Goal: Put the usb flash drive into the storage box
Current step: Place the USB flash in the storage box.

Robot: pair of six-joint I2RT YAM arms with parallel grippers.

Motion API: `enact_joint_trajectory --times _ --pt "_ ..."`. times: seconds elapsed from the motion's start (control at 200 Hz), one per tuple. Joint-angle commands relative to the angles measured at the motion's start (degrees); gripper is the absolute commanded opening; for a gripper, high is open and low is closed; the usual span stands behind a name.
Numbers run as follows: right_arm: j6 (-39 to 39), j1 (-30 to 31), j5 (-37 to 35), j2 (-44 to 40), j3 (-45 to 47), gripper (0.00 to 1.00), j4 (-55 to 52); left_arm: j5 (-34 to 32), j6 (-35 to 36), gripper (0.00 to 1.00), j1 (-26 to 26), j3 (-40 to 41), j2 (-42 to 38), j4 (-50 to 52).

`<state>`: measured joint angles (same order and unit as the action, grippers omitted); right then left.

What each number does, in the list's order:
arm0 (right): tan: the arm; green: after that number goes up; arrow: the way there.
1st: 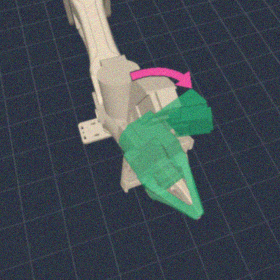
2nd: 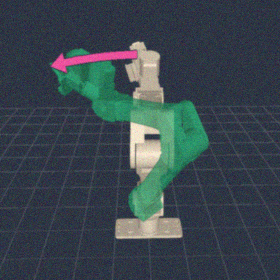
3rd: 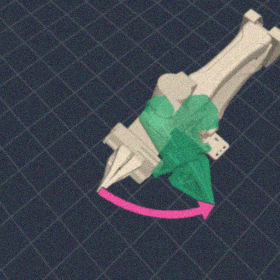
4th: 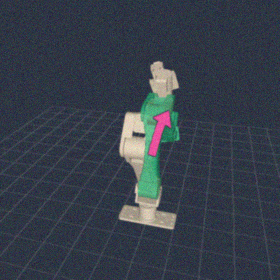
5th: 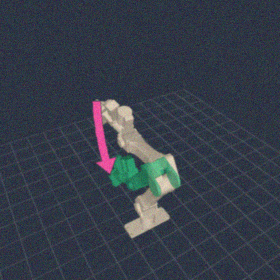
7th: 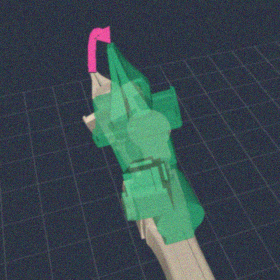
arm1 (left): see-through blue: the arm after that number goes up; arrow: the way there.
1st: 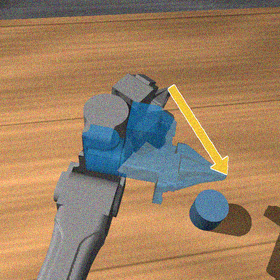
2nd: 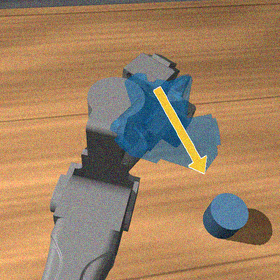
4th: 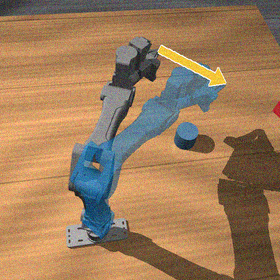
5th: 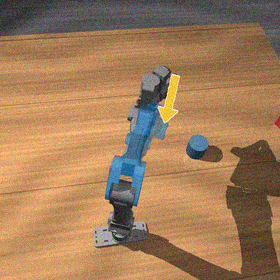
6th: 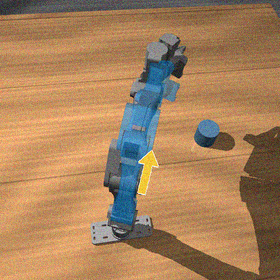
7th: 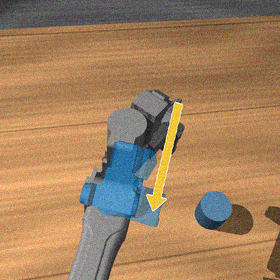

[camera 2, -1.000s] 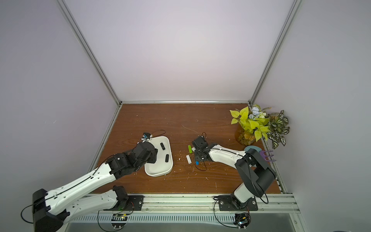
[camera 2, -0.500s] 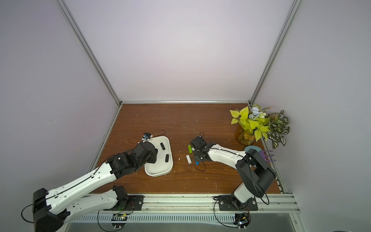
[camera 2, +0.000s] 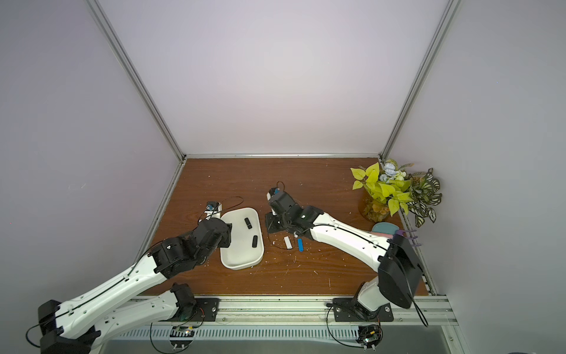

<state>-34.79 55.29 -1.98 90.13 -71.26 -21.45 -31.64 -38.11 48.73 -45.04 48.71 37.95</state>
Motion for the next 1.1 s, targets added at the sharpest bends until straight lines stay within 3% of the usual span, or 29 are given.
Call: enact_joint_trajectory --times 0.0,0.2,0.46,0.701,1.096 --pt "-1.7 3.5 -0.3 7.0 -6.8 0.11 0.7 -4.1 -0.2 0.53 -0.6 -0.9 -2.8 2.7" --pt "-3.4 7.0 -0.5 18.9 -14.2 0.12 0.1 -5.7 -1.2 0.54 -0.6 -0.1 -6.6 2.7" --pt "-5.3 8.7 -4.6 26.6 -16.2 0.14 1.4 -5.3 -1.1 0.55 -0.6 -0.1 -6.3 2.7" --pt "-6.0 9.0 -8.9 29.6 -17.0 0.18 -0.4 -4.9 -1.0 0.56 -0.6 0.0 -5.7 2.7" --pt "-6.8 9.0 -9.1 30.6 -16.6 0.24 -0.3 -4.3 -0.9 0.56 -0.6 -0.1 -4.3 2.6"
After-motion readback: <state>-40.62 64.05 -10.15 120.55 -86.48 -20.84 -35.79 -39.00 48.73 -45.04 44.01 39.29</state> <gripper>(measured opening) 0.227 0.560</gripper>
